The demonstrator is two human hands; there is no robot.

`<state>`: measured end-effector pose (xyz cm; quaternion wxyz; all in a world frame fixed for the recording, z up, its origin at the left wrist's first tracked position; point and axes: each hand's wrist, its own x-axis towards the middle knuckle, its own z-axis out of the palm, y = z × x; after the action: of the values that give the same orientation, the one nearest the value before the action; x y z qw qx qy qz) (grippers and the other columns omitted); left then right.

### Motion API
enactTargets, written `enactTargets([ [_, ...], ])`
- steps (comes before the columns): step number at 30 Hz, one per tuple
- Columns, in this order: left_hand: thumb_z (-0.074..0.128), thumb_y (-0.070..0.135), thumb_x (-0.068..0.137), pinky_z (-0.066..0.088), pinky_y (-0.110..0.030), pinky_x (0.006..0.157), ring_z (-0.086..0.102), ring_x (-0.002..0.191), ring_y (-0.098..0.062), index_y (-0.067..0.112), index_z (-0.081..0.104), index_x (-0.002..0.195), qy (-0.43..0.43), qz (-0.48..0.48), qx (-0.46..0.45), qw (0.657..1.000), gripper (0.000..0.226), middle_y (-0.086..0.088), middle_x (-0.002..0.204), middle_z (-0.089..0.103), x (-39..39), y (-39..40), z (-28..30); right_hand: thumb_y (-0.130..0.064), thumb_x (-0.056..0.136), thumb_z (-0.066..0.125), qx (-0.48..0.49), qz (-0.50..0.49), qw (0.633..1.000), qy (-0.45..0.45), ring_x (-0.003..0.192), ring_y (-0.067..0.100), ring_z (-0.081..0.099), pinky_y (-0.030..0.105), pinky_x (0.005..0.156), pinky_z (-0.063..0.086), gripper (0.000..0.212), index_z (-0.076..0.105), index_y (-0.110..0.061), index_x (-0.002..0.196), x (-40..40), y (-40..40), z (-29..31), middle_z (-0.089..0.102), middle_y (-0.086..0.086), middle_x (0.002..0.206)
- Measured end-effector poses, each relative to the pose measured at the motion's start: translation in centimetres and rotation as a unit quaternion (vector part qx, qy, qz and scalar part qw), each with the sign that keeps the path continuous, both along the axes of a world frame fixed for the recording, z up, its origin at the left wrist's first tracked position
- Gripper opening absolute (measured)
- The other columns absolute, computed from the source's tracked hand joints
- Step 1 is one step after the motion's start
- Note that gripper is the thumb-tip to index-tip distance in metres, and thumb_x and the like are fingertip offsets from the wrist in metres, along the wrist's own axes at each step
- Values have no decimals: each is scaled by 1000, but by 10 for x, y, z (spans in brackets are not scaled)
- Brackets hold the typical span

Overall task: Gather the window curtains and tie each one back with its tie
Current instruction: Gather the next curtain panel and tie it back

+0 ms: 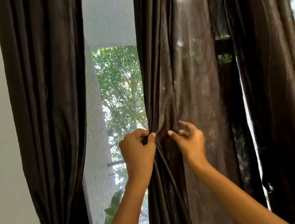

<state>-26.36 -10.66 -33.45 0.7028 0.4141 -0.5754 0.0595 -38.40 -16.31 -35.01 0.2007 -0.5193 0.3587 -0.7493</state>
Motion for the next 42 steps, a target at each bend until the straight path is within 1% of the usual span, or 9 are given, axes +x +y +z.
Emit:
enactTargets([
  [5, 71, 12, 82, 52, -22, 67, 66, 66, -14, 7, 74, 80, -23, 22, -19, 999, 6, -4, 69, 71, -4, 3, -1, -5, 75, 77, -196, -201, 955, 99, 62, 4, 54, 26, 62, 50, 20, 71, -9, 94, 6, 25, -14, 66, -1, 83],
  [14, 66, 15, 88, 53, -46, 66, 66, 64, -23, 6, 74, 77, -36, -38, -21, 998, 16, -7, 65, 69, -10, 4, -9, -2, 82, 64, -202, -115, 939, 253, 71, 3, 50, 9, 65, 39, 37, 68, -11, 118, 12, 44, -15, 54, -6, 93],
  [19, 68, 33, 86, 34, -26, 48, 40, 41, -5, 23, 60, 52, 5, -87, 11, 996, 36, 8, 39, 45, -12, 11, -6, -2, 81, 61, -182, -60, 942, 276, 73, 4, 49, 16, 68, 44, 45, 62, -10, 125, 10, 48, -23, 49, -7, 98],
  [25, 77, 16, 76, 48, -23, 62, 66, 61, -16, 9, 69, 65, 6, -43, 39, 998, 16, -4, 61, 67, -10, 7, 5, -27, 89, 65, -176, -134, 932, 287, 130, 18, 41, 39, 106, 38, 28, 69, -24, 116, -9, 50, -29, 44, 3, 138],
  [30, 77, 16, 77, 50, -24, 66, 67, 64, -17, 15, 63, 64, 15, -44, 42, 998, 19, -2, 61, 66, -15, 6, 2, -40, 86, 66, -54, -105, 980, 158, 144, 19, 23, 42, 116, 23, 85, 15, -26, 152, -25, 42, -8, 25, 10, 156],
  [34, 78, 14, 75, 51, -29, 68, 67, 63, -20, 15, 62, 62, 25, -51, 36, 998, 21, -5, 61, 67, -18, 5, 2, -14, 79, 77, -59, 17, 995, 80, 80, -6, 65, 14, 79, 51, 75, 38, -11, 142, -23, 39, -1, 68, 2, 105],
  [37, 78, 14, 75, 49, -26, 63, 66, 60, -18, 18, 62, 60, 11, -35, 25, 999, 22, -2, 59, 65, -20, 7, 1, -25, 77, 79, -91, -141, 978, 124, 115, 11, 55, 39, 100, 46, 57, 56, -15, 128, -21, 33, -4, 56, 1, 125],
  [40, 78, 15, 76, 47, -23, 61, 65, 60, -14, 18, 62, 61, 9, -34, 23, 999, 21, 0, 59, 65, -16, 9, 1, -57, 70, 74, -8, -114, 987, 111, 146, 20, 12, 46, 117, 18, 103, 22, -16, 149, -26, 26, -8, 13, 9, 158],
  [42, 78, 16, 76, 49, -25, 64, 66, 63, -16, 16, 63, 63, 10, -30, 25, 999, 19, -2, 62, 67, -12, 11, 1, -64, 64, 71, 27, -19, 995, 92, 146, 20, 17, 40, 117, 22, 122, 0, -19, 152, -27, 23, -10, 17, 8, 158],
])
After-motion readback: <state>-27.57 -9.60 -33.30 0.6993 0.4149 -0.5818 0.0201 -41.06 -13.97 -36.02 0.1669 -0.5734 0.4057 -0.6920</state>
